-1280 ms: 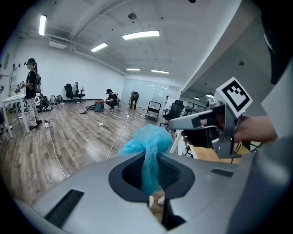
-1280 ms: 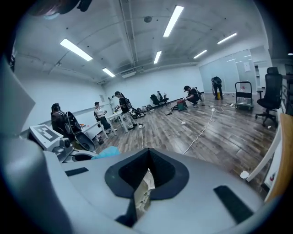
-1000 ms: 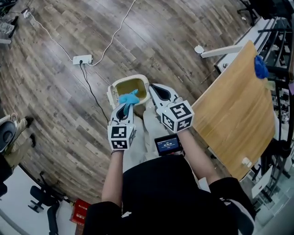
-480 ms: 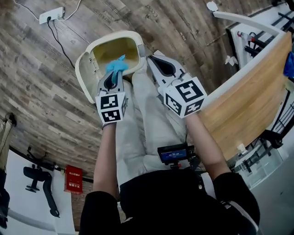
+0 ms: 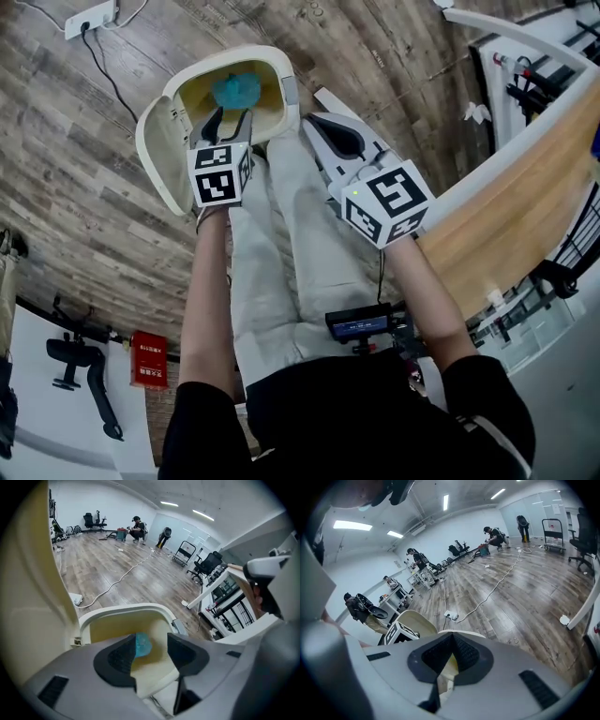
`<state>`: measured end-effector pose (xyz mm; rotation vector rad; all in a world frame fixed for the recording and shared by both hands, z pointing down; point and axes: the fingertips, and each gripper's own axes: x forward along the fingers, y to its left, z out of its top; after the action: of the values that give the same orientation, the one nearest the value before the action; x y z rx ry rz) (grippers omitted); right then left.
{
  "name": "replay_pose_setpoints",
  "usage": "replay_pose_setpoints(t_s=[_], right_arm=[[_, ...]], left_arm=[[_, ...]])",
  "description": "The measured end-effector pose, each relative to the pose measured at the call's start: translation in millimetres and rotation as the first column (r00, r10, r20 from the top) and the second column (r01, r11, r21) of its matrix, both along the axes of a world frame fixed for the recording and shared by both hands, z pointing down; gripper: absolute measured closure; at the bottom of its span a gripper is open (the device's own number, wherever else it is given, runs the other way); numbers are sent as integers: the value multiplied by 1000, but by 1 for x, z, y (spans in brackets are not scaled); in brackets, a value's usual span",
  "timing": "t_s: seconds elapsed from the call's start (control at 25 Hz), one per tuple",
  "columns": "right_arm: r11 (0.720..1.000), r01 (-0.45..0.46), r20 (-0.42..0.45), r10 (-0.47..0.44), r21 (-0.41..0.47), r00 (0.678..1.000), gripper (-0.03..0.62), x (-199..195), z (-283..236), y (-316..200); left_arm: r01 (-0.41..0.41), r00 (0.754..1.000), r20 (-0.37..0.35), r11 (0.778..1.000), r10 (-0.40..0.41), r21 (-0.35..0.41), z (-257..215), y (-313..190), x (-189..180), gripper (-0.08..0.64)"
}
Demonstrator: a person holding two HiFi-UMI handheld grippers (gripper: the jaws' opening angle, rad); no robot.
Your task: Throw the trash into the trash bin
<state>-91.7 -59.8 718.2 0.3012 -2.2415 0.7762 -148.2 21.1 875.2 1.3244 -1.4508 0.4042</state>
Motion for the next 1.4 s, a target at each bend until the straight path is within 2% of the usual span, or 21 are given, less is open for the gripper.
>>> replay_pose_setpoints(t_s=[0.12,0.28,0.4,0.52,0.64,0.72,0.84,0.92,1.0,1.04,1.12,1.2,1.24,1.32,1.4], right_arm=[[1000,-12,19,12,10,1000,600,-3,-4,-5],[1000,-4,20,4,22,1000,601,0,-9,1],[999,9,22,-10,46,1000,600,3,-22,8],[997,27,31,-29,75,999,600,1,-52,17],[992,38,53,-44,119,998,601,0,-93,24],[987,38,85,-51,157,995,600,-1,-120,24],[980,38,125,-63,197,990,601,-2,-153,21],[974,73,123,-101,213,987,601,1,-178,34],[964,120,123,-152,235,981,600,2,-208,55],[960,133,130,-169,248,977,600,0,-224,65],[954,120,165,-170,276,971,600,-8,-259,73],[950,78,222,-149,301,964,600,-19,-295,71],[948,58,251,-141,312,958,600,-22,-311,69],[942,27,303,-134,334,944,600,-23,-343,68],[929,-8,352,-131,369,927,600,-25,-375,70]], left_arm=[[7,999,-44,1000,-7,11,-1,2,-1,359],[20,979,-201,1000,-19,3,-6,12,17,360],[52,961,-275,998,-41,33,-28,28,43,371],[41,959,-280,999,-34,19,-54,70,79,514],[25,950,-313,999,-14,31,-87,101,106,548],[24,951,-309,996,3,85,-114,98,104,551],[28,970,-241,975,27,221,-170,64,75,552],[39,983,-181,944,22,328,-228,43,50,552],[47,994,-112,898,3,437,-297,30,22,552],[47,997,-79,870,-9,491,-332,26,9,552],[34,999,-23,797,-25,603,-403,20,-14,552],[-10,999,33,721,-18,692,-464,15,-23,552],[-42,998,69,693,-12,720,-489,17,-22,552],[-98,990,143,655,-16,750,-525,26,-12,552],[-116,983,182,641,-38,759,-552,39,-5,552]])
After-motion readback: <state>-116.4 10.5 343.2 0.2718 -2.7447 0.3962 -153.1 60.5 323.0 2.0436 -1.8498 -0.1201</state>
